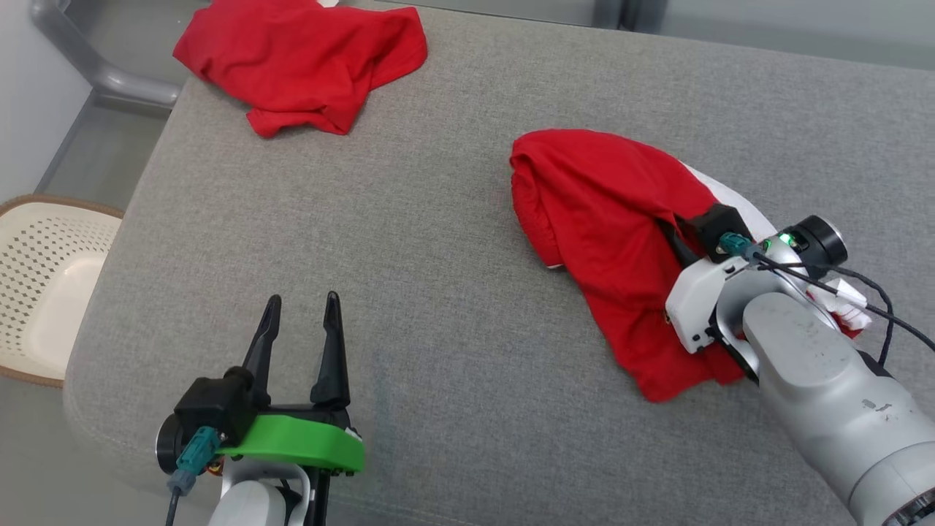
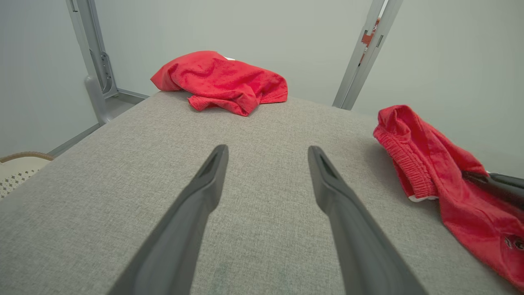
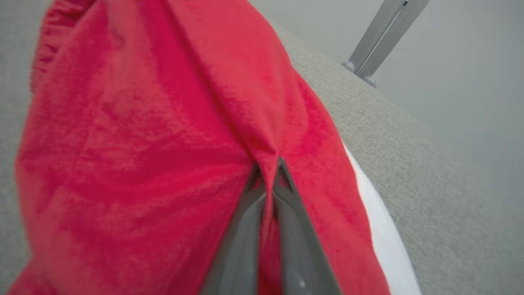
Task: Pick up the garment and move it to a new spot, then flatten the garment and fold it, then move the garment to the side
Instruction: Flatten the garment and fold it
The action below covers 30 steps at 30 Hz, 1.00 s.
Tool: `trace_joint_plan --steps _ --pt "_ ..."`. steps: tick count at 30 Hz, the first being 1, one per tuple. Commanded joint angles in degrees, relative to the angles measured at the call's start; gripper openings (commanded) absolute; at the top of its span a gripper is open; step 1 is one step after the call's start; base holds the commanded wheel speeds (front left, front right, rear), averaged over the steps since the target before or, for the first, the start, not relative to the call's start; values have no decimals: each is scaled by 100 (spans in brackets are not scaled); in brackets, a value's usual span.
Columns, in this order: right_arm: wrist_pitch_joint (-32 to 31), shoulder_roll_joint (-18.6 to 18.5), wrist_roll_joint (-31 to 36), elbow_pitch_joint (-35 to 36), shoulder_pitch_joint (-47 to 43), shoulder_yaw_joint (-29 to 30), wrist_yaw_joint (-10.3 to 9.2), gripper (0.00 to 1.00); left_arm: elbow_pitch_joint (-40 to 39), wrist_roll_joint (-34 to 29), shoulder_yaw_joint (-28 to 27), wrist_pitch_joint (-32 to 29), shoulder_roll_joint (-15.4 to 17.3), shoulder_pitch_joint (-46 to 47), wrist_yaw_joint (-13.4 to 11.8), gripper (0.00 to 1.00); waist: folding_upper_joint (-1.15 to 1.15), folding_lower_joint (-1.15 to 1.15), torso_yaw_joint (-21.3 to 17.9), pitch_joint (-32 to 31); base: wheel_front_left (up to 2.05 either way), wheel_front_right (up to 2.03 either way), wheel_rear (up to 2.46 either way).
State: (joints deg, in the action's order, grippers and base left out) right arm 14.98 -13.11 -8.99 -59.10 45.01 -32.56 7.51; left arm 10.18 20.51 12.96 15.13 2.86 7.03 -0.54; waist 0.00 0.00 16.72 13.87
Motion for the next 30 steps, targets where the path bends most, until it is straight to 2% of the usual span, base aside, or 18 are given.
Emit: trace_joint_plan --steps 1,9,18,23,29,30 --pt "25 -49 -57 153 100 -11 -4 0 -10 -50 -18 3 6 62 -22 100 0 0 -81 -48 0 0 0" --pt "23 -124 -46 1656 -345 51 -3 0 36 -139 -65 4 7 -17 11 100 0 0 -362 -295 0 0 0" --pt "24 -26 399 3226 -1650 -159 -3 0 24 -216 -242 3 7 -162 53 100 0 0 -690 -520 0 0 0" --pt "24 176 590 3497 -2318 -336 -3 0 43 -263 -285 3 7 -176 93 100 0 0 -830 -548 0 0 0" --pt "25 460 649 3273 -2764 -452 -3 0 71 -305 -325 3 7 -178 115 100 0 0 -958 -577 0 0 0" --pt "25 490 662 3226 -2794 -456 -3 6 72 -310 -331 3 7 -185 118 100 0 0 -976 -578 0 0 0"
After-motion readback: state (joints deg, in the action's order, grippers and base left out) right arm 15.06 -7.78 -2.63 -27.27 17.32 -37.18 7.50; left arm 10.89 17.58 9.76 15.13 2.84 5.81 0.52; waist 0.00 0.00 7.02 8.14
